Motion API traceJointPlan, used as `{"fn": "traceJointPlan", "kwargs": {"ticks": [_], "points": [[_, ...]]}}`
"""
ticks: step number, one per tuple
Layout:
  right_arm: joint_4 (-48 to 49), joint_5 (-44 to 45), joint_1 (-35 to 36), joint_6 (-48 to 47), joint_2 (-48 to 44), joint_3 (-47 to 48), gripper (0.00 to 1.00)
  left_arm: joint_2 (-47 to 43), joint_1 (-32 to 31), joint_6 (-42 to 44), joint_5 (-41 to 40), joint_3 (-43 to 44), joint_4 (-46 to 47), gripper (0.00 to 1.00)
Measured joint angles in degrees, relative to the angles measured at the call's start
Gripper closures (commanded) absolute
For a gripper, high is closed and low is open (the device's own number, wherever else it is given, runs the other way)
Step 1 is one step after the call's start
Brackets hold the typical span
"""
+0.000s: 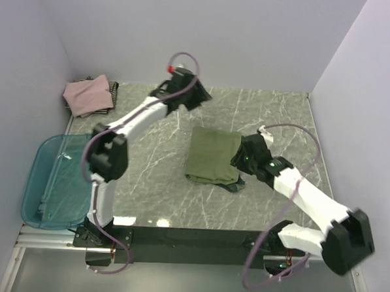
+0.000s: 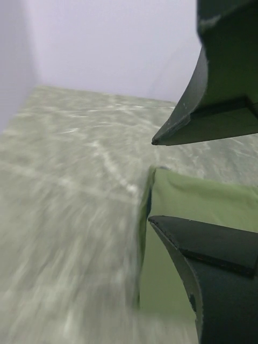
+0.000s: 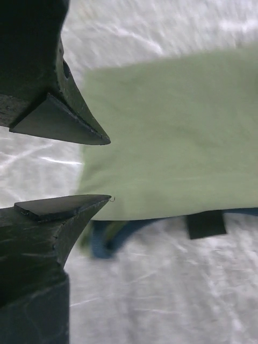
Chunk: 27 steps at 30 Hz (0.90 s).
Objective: Fold and stack the tank tops
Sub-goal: Fold the tank top
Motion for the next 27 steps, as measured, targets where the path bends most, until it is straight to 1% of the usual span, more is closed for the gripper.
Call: {"fn": "traceJointPlan", "kwargs": {"ticks": [3, 5, 7, 10, 12, 13, 14, 18, 21, 22, 25, 26, 27], "points": [[2.36, -0.46, -1.62, -2.25, 8.92, 2.08, 0.53, -7.63, 4.02, 1.07, -2.67, -6.10, -1.51, 0.42], [2.45, -0.90, -2.19, -3.43, 13.03, 2.62, 0.55, -10.71, 5.66, 1.84, -3.41, -10.23, -1.79, 0.42], [2.47, -1.49, -2.47, -4.42, 16.28, 3.37, 0.56, -11.52, 6.03, 2.95, -3.74, -13.25, -2.99, 0.42], [3.13, -2.27, -2.49, -5.11, 17.59, 2.95, 0.61, -9.16, 5.51, 4.76, -3.43, -15.85, -4.94, 0.41], [4.17, -3.04, -2.51, -5.64, 17.27, 1.49, 0.75, -6.51, 5.20, 6.19, -2.43, -17.22, -6.01, 0.40], [4.63, -3.37, -2.62, -5.77, 17.35, 0.61, 0.84, -5.53, 5.14, 6.58, -1.95, -17.86, -6.34, 0.40], [5.05, -3.82, -2.67, -5.92, 17.64, -0.28, 1.00, -4.63, 5.05, 7.21, -1.18, -19.04, -6.19, 0.39], [6.58, -5.18, -3.06, -5.35, 18.99, -3.89, 1.00, -3.89, 5.05, 8.85, 1.99, -24.65, -6.32, 0.37], [8.15, -6.19, -3.76, -5.20, 18.05, -5.20, 0.97, -3.91, 5.31, 9.64, 4.90, -26.40, -5.40, 0.36], [8.61, -6.47, -3.91, -5.18, 17.75, -5.55, 0.93, -3.98, 5.42, 9.97, 5.92, -26.95, -4.59, 0.36], [9.73, -7.08, -4.17, -4.92, 16.87, -6.58, 0.83, -4.83, 5.73, 10.40, 8.66, -28.96, -1.88, 0.35], [9.86, -7.34, -4.24, -4.87, 16.50, -6.82, 0.77, -5.27, 5.81, 10.45, 9.57, -29.79, -1.25, 0.34], [9.53, -7.58, -4.28, -4.74, 16.02, -6.91, 0.74, -5.70, 5.88, 10.45, 10.12, -30.42, -0.85, 0.33]]}}
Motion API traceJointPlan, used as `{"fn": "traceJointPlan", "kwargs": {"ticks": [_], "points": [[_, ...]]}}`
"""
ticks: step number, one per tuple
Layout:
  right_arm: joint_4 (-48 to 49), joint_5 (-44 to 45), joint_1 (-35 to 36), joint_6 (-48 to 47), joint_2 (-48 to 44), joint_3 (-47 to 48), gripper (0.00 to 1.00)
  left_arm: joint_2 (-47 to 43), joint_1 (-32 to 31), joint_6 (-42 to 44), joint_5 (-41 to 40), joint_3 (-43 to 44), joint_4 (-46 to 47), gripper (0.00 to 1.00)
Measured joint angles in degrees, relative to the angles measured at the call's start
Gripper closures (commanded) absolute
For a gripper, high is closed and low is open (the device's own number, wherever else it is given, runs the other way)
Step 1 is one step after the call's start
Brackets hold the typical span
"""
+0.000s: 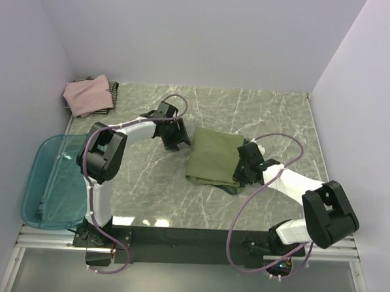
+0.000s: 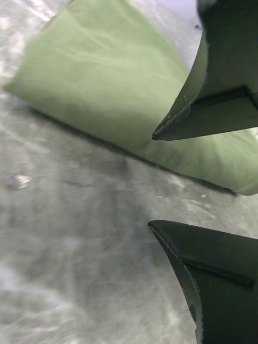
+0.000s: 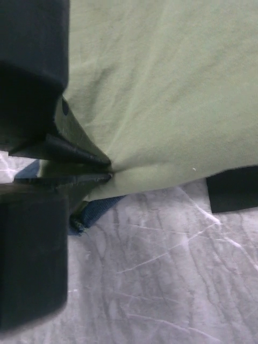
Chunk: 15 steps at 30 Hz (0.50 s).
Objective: Fold and stack the tank tops
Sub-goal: Fold the tank top
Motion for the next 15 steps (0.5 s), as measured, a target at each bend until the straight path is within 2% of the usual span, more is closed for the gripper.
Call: {"fn": "traceJointPlan", "kwargs": {"ticks": [2, 9, 15], "points": [[-1.55, -0.17, -0.02, -0.07, -1.62, 0.13, 0.68, -1.18, 0.24, 0.00, 1.53, -1.49, 0.74, 0.32], [-8.98, -0.26, -1.73, -1.53, -6.23, 9.01, 0.66, -4.74, 3.58, -0.35, 10.32, -6.88, 6.95, 0.30], [-7.93, -2.80, -5.11, -3.41, 2.80, 22.34, 0.68, -4.52, 4.44, -0.35, 15.19, -7.74, 8.96, 0.30]]}}
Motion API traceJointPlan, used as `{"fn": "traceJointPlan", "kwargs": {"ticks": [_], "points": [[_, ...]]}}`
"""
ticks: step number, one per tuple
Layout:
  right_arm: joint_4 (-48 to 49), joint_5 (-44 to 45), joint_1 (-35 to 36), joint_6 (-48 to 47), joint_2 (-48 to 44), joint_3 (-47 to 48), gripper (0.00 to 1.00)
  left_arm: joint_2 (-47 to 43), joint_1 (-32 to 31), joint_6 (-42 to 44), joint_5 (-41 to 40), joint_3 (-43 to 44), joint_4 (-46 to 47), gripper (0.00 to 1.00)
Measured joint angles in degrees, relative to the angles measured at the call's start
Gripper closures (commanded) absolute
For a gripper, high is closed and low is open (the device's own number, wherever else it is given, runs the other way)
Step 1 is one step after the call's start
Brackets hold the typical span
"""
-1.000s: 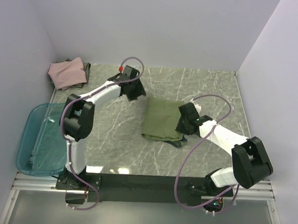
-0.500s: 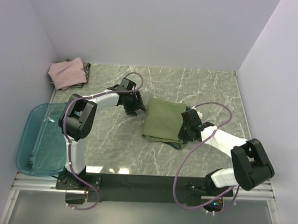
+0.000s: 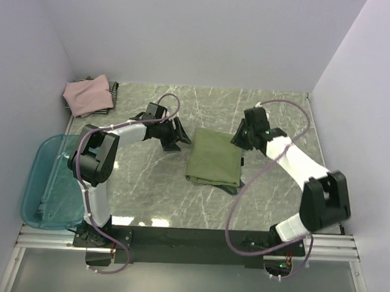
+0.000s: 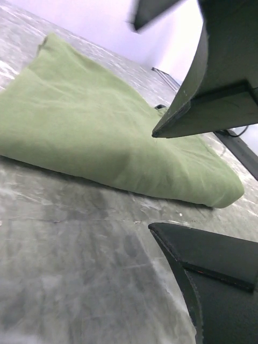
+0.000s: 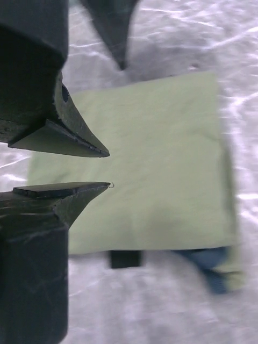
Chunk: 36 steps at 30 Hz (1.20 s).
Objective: Fold and stack the tank tops
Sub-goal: Fold the tank top, then neatly place the folded tank top to the corner
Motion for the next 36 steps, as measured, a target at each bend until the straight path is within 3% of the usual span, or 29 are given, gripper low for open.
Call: {"fn": "traceJointPlan", "kwargs": {"ticks": [5, 11, 29, 36], "points": [[2.80, -4.11, -4.90, -1.38, 13.22, 6.64, 0.73, 2.12, -0.46, 0.50, 1.46, 0.04, -0.26, 0.31], [4.04, -8.09, -11.39, -2.01, 23.04, 5.90, 0.75, 5.22, -1.25, 1.18, 2.23, 2.91, -2.62, 0.31], [4.87, -10.01, -13.25, -2.51, 17.42, 3.69, 0.72, 9.77, -5.44, 1.16, -2.16, 11.15, -7.13, 0.32], [4.39, -9.53, -3.82, -2.56, 9.86, 5.29, 0.71, 10.36, -5.66, 0.79, -1.01, 11.19, -5.99, 0.33]]}}
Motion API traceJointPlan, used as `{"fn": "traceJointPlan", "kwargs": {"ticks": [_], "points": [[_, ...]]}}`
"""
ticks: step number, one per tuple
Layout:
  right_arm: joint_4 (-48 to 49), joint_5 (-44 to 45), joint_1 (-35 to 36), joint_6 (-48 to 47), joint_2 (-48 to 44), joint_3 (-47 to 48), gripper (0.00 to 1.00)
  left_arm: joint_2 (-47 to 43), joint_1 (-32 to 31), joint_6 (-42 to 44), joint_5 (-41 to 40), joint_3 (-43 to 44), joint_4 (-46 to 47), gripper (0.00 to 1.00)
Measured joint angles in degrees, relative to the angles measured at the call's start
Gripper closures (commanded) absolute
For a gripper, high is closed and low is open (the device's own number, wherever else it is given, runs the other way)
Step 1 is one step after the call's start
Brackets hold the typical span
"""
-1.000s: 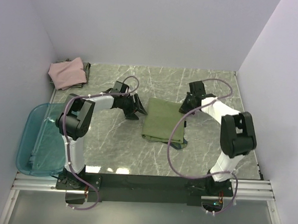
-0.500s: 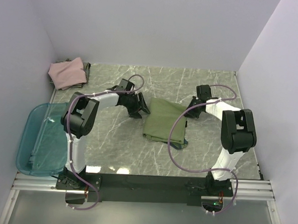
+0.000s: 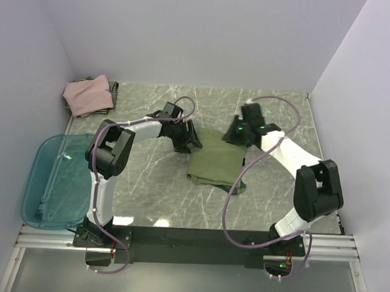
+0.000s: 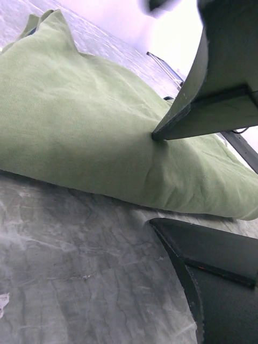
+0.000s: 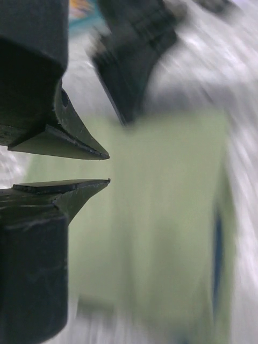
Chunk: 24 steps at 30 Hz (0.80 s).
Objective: Fold and stack the tank tops
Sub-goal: Neatly place the folded tank top to the corner
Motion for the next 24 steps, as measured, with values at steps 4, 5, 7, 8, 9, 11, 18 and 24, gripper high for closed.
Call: {"fn": "traceJointPlan", "kwargs": {"ticks": [4, 5, 7, 8, 9, 11, 18, 24], "points": [[2.89, -3.08, 8.81, 1.46, 1.75, 1.77, 0.73, 0.02, 0.00, -0.61, -0.15, -0.02, 0.00, 0.34], [3.69, -3.87, 10.03, 1.92, 2.47, 1.77, 0.73, 0.04, 0.00, -0.74, -0.15, -0.02, 0.04, 0.35], [5.73, -5.60, 11.82, 2.95, 5.05, 1.73, 0.73, 0.09, 0.00, -0.85, -0.15, -0.02, 0.04, 0.35], [6.93, -6.34, 12.20, 3.48, 6.56, 1.53, 0.73, 0.13, 0.00, -0.94, -0.13, -0.02, 0.07, 0.35], [8.20, -7.04, 12.31, 3.87, 8.09, 1.14, 0.73, 0.20, 0.00, -0.98, -0.07, -0.02, 0.13, 0.35], [9.79, -7.85, 12.28, 4.50, 10.62, 0.35, 0.73, 0.26, 0.00, -1.01, 0.04, -0.02, 0.24, 0.35], [10.21, -7.87, 12.31, 6.43, 15.74, -0.72, 0.73, 0.42, 0.00, -1.01, 0.33, 0.11, 0.31, 0.34], [10.71, -7.41, 12.31, 8.37, 15.74, -1.14, 0.74, 0.66, -0.02, -0.94, 0.81, 0.09, 0.68, 0.37]]}}
